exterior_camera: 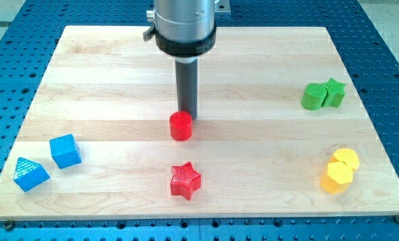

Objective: Place the red circle above the red star

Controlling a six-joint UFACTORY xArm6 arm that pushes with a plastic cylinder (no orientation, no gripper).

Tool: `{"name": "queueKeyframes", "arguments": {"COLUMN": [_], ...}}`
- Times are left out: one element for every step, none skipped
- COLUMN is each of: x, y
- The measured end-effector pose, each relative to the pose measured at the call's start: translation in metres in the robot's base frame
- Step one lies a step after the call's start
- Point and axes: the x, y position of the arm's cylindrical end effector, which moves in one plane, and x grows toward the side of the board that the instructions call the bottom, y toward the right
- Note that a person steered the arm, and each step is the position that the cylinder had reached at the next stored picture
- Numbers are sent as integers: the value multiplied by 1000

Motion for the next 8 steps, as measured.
{"name": "queueKeyframes", "arguments": {"x": [3,-20,-19,2,27,11,23,42], "y": [0,0,0,0,0,-15,-27,-9]}}
